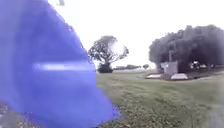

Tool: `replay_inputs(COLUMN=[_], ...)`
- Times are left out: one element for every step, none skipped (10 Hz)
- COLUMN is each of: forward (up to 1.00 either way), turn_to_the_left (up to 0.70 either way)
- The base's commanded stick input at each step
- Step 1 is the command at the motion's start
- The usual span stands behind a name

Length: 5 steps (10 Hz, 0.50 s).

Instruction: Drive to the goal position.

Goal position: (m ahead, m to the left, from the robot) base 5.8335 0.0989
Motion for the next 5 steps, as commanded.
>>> replay_inputs(forward=[1.0,1.0,1.0,1.0,1.0], turn_to_the_left=[0.17,0.31,0.4,0.39,0.11])
